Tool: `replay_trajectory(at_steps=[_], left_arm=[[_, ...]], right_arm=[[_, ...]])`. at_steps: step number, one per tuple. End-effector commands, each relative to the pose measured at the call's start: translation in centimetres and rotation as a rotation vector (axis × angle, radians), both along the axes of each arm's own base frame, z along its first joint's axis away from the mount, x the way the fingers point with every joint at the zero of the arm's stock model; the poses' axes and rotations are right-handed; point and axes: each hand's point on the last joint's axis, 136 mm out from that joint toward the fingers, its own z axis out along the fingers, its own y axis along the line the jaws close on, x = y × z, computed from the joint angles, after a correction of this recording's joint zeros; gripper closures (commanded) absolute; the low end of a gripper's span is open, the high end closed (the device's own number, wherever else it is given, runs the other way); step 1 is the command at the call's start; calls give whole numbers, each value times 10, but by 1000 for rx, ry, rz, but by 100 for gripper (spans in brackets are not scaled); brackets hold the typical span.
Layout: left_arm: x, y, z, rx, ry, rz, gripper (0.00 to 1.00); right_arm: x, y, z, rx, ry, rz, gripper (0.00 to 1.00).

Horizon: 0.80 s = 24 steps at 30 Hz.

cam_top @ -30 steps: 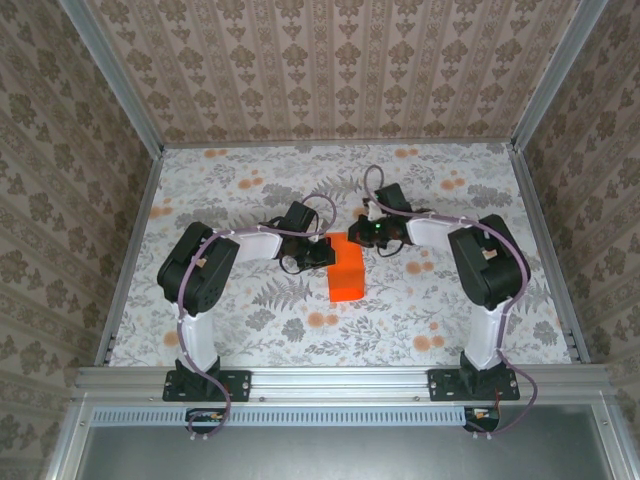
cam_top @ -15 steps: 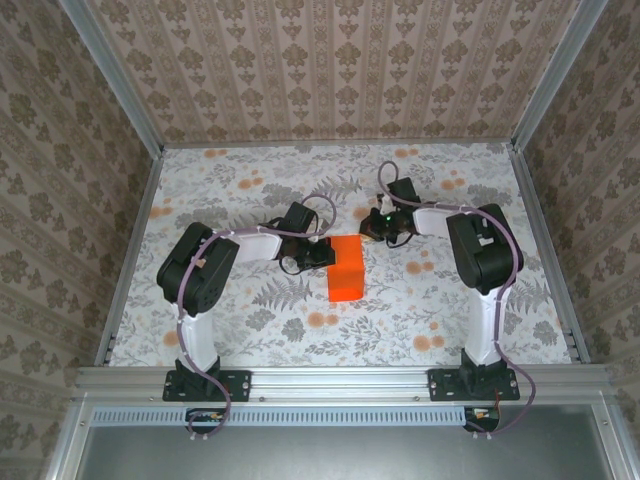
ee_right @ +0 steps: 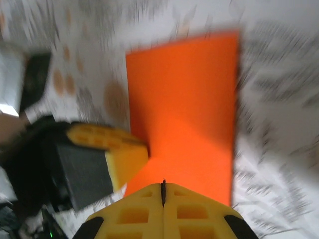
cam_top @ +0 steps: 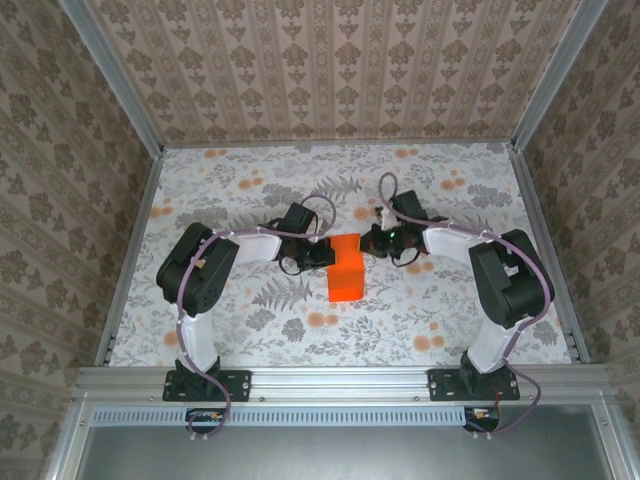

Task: Fold a paper plane with a square sheet of paper (pick it up from the middle)
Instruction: Fold the square sheet of paper in half at the center of the table.

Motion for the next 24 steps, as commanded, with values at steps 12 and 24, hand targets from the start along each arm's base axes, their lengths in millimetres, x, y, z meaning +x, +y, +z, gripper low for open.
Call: replay_trajectory(at_steps=[12,24], left_arm=[[-79,89,-99,448,290,30,100],[-83,101,-109,487,314,60,100]], right_arm=[[-58,17,-46,-9,168,93,100],[-108,-4,-63,-63,255,176,100]])
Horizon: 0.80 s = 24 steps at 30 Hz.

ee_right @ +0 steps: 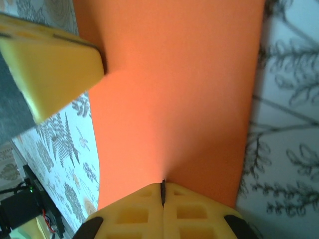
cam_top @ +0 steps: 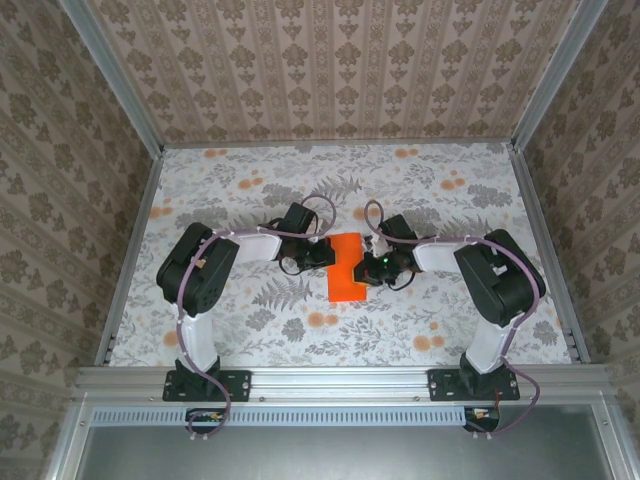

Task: Fold a paper plane with a square sheet of paper (pick it up from the middle)
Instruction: Fold the square sheet of paper in half at the center of the table.

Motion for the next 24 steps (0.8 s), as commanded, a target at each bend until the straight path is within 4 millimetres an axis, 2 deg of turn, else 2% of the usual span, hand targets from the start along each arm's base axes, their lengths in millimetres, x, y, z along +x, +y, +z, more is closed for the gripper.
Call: replay_trajectory(at_steps=[1,7,12,15,18,20,24], left_arm=[[-84,102,-109,488,316,60,100],[-83,102,-109,485,315,67,100],[-81,101,-107,481,306,63,100],[-80,98,-105,470,300,54,100],[-75,92,-99,445,280,40,100],[-68,85,-90,417,253,32,100],[-56,73,-73,377,213,17,100]], right_arm=[[-53,-20,-21,-65,150,58,100],[-85,-33,-27,-81,205,59,100],[-90,-47,-24,-115,195,31,100],[-75,-47,-6,-107,127,8,100],[-50,-41,24,-76,17,-21,100],[-31,-38,43,-65,-62,-56,100],[3,-28,63,-26,-162,-106,99]])
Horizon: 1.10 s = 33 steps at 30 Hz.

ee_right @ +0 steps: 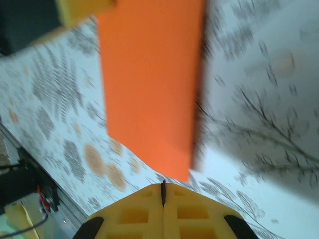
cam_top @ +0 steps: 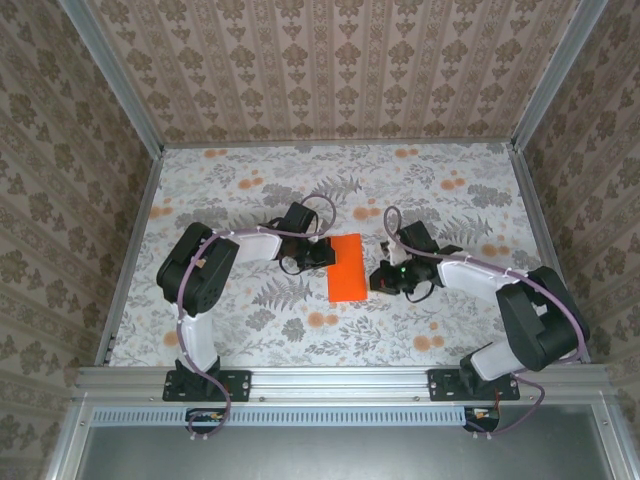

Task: Fold a paper plane with a square sheet of paper (pick it up from the middle)
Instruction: Fold the square sheet of paper in half at the center of the table.

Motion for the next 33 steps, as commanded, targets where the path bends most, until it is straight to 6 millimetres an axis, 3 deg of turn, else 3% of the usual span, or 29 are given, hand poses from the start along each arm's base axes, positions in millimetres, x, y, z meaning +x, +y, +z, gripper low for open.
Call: replay_trajectory(at_steps=[1,7,13,21,26,33], left_arm=[[-55,71,-76,367,209,14,100],[-47,62,-67,343,192,0,100],[-48,63,-70,353,199,6,100],[-52,75,-76,401,213,23,100],[-56,81,-82,418,231,37,100],[-57,85,-86,419,242,48,100]], right_arm=[[36,6,17,16,-81,-68,98],[69,32,7,64,-47,-56,100],[69,52,-12,89,19,-19,100],[47,47,-44,34,87,32,100],[17,28,-59,-9,118,88,100],[-33,9,-66,-24,195,133,100]])
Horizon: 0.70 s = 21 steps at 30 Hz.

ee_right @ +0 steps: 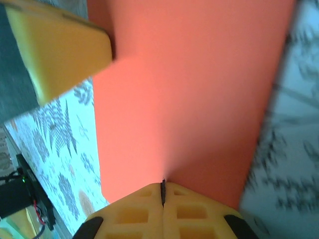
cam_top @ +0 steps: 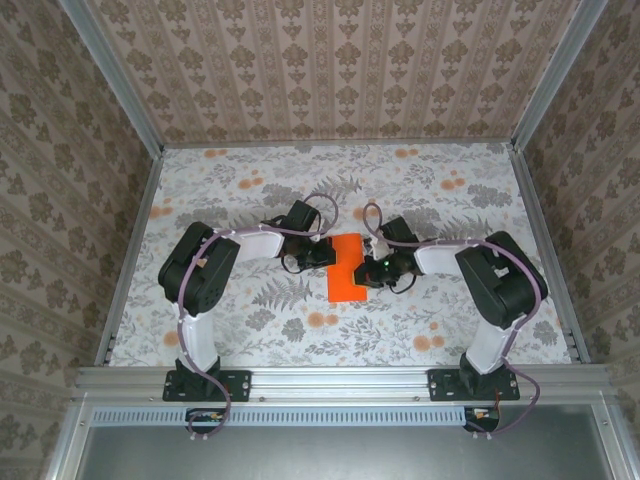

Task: Fold a paper plane with a square sheet of paper (pick it up from the middle)
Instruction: Fold the square sheet of paper in half at the center of the table.

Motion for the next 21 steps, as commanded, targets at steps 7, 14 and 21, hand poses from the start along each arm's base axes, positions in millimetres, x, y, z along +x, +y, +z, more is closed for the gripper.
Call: replay_trajectory(at_steps=[7,14,21], left_arm=[[-46,74,-77,354,202,22,100],[-9,28,-24,182,45,-147,100],[31,6,56,-13,-101,-85,92]], right_arm=[[-77,-37,-16,-94,168,26,100],[-10,-23,51,-55,-80,-61,100],[60,-8,57,-72,-139,-178,100]])
